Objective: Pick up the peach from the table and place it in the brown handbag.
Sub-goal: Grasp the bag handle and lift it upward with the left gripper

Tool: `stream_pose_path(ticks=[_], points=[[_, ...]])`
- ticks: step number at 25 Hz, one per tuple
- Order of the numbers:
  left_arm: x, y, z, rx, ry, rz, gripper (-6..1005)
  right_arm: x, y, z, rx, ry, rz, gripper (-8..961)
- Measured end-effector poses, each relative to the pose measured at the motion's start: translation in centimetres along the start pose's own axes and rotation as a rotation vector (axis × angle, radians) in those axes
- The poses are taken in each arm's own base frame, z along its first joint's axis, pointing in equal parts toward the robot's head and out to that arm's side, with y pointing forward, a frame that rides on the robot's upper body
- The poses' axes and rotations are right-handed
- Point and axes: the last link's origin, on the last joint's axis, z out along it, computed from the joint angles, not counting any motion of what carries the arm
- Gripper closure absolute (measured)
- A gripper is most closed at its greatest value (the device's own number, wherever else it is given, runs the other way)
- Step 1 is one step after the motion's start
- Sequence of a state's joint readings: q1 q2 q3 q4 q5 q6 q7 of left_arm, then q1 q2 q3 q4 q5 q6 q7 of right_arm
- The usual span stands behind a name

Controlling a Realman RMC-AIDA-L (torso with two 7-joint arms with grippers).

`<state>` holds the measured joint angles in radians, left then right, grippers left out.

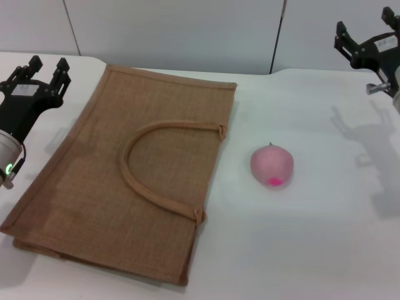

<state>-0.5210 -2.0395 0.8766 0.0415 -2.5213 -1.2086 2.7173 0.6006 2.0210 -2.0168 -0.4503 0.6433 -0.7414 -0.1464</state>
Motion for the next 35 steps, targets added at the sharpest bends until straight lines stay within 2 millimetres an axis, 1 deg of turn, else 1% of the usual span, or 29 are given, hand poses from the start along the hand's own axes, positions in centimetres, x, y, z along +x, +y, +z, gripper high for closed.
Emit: stream_pose_path(ticks=[4,8,10,16,23,29,35], points=[[0.1,-0.2,0.0,0.016,0.004,-0.003,457,0.0,0.4,0.1,-0.010,0.003,-0.029,67],[-0.3,-0.9,-1.0,0.042,-0.006,0.003,456,-0.4,2.2,0.2,-0.065,-0.004,-0.040,67],[-0.3,-1.1,-1.1,0.058,0.000,0.009,456,-0.8,2.8,0.4,-0.086,-0.013,-0.040,67],[0.0,-1.1,-1.0,0.065,0.018,0.022,457,-0.6,2.4,0.3,-0.080,-0.005,-0.050,67],[-0.5,-1.3,-1.6,0.069,-0.005,0.027,458,-1.0,2.1,0.7,-0.068,-0.019,-0.046,67],[-0.7,-1.3,-1.7,0.065,-0.018,0.017,458,-0.7,1.8,0.7,-0.058,-0.009,-0.049,67],[-1.4,-0.5,-1.5,0.013,-0.067,-0.009,459,-0.1,1.1,0.4,-0.035,0.013,-0.040,67]])
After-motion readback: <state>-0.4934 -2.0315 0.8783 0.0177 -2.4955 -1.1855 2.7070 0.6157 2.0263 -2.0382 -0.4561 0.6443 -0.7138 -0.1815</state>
